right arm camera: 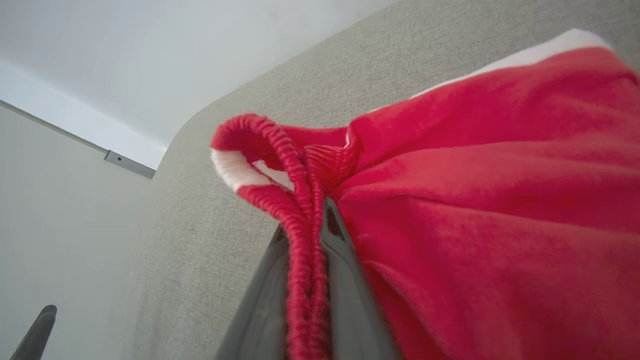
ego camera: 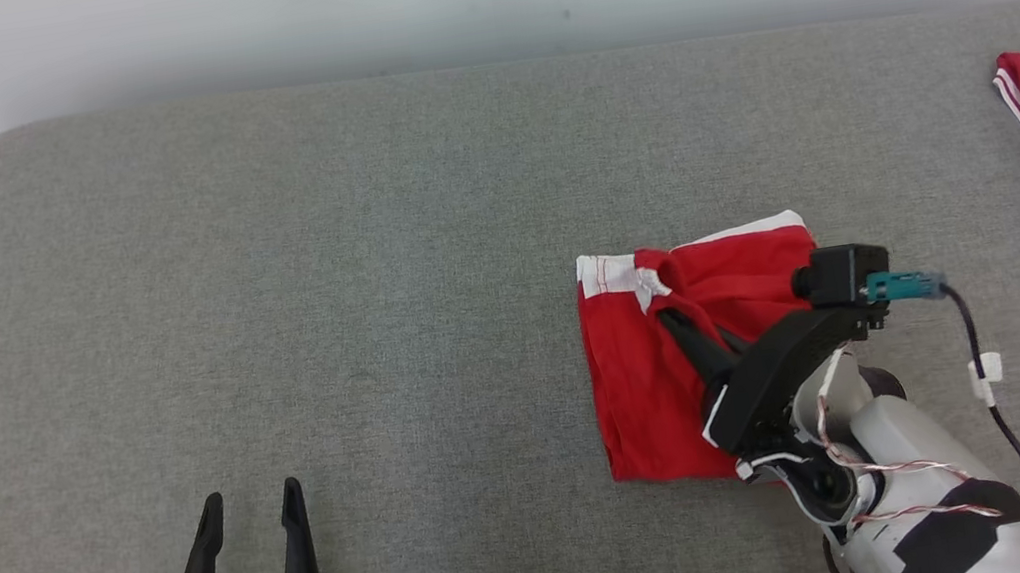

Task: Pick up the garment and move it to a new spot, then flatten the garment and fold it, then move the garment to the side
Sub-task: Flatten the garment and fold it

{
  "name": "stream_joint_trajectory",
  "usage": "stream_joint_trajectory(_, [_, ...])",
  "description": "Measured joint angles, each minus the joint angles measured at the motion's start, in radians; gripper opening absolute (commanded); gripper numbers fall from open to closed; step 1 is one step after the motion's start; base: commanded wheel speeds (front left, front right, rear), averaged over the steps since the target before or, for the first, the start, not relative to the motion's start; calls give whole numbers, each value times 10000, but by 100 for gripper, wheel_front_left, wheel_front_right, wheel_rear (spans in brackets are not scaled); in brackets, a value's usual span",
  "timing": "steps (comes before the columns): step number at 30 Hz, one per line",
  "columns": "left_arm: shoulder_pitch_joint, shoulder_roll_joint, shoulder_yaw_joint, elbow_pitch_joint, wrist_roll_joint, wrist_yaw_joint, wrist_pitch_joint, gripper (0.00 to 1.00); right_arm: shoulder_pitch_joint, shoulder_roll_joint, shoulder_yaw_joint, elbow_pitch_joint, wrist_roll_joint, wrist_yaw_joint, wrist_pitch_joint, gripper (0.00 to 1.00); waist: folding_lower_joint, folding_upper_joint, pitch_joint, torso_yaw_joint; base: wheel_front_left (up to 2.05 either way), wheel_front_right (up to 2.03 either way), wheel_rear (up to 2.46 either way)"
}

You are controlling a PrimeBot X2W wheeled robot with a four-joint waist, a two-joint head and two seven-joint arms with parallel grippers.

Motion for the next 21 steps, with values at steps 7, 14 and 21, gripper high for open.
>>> stream_joint_trajectory(7, [10, 0, 15, 61, -52, 79, 0, 100, -117, 69, 293, 165, -359, 0, -978, 100, 0, 0, -100, -78, 0, 0, 0])
stream_joint_trajectory(14, [144, -2, 192, -36, 82, 94, 0, 100, 490, -830, 403, -934, -819, 2, -2462, 100, 0, 0, -334, -450, 0, 0, 0])
stream_joint_trajectory(21, [212, 0, 650, -257, 322, 75, 0, 100, 1589, -1735, 280, -2403, -1858, 2, -3900, 100, 0, -1, -512, -976, 0, 0, 0])
